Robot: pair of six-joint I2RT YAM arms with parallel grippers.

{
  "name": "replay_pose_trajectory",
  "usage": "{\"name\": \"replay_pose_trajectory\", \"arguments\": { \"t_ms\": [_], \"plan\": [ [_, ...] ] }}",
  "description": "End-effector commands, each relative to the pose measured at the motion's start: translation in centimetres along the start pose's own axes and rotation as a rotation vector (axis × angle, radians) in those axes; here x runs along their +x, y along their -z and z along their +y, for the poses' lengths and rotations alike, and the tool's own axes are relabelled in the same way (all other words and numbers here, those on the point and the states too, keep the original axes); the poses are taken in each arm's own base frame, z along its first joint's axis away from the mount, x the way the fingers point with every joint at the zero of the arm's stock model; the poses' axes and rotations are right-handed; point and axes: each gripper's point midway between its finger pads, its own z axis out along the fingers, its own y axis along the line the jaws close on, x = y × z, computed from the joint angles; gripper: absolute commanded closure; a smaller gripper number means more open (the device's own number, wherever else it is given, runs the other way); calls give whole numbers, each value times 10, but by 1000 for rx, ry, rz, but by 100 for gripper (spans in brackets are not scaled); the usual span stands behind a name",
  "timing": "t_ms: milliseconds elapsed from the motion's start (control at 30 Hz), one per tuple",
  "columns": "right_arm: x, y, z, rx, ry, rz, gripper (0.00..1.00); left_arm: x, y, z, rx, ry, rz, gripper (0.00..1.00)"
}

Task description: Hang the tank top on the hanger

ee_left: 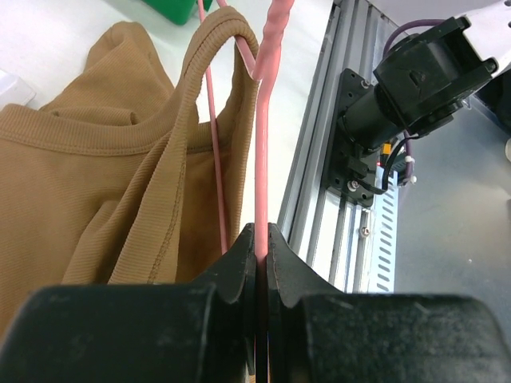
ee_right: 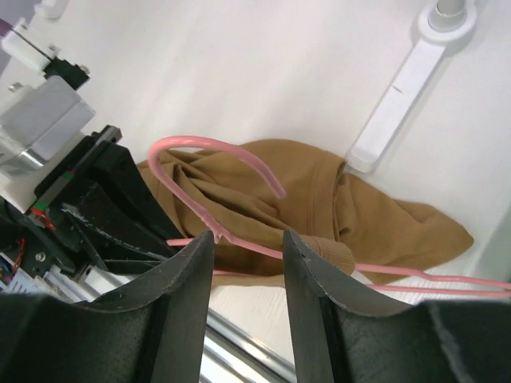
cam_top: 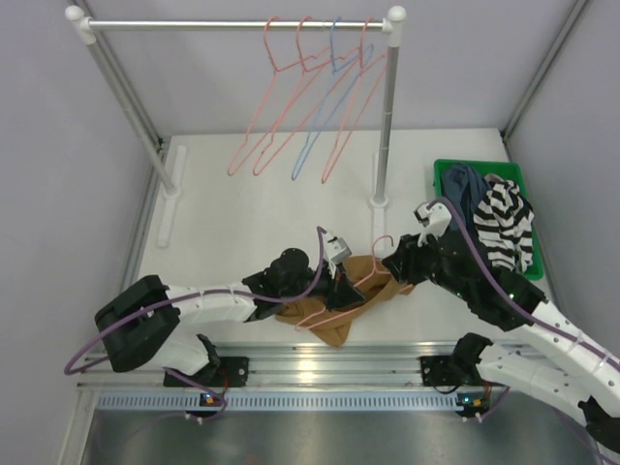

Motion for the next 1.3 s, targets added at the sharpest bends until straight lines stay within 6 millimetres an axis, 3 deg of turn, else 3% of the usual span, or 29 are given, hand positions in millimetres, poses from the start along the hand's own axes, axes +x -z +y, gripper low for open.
{"name": "replay_pose_trajectory", "arguments": {
  "t_ms": [0, 500, 633, 967, 1267],
  "plan": [
    [-19, -1, 21, -100, 32, -101, 60, -37, -6, -15, 68, -46, -104, 100],
    [-7, -38, 21, -46, 66, -75, 64, -36, -14, -14, 81, -23, -60, 100],
    [-6, -42, 17, -16, 64, -92, 70, -37, -14, -16, 81, -23, -52, 100],
    [7, -49, 10, 36, 74, -90, 74, -38, -15, -13, 62, -10, -47, 100],
    [12, -51, 6, 95, 119, -76, 100, -38, -17, -6, 27, 13, -44, 100]
  ]
}}
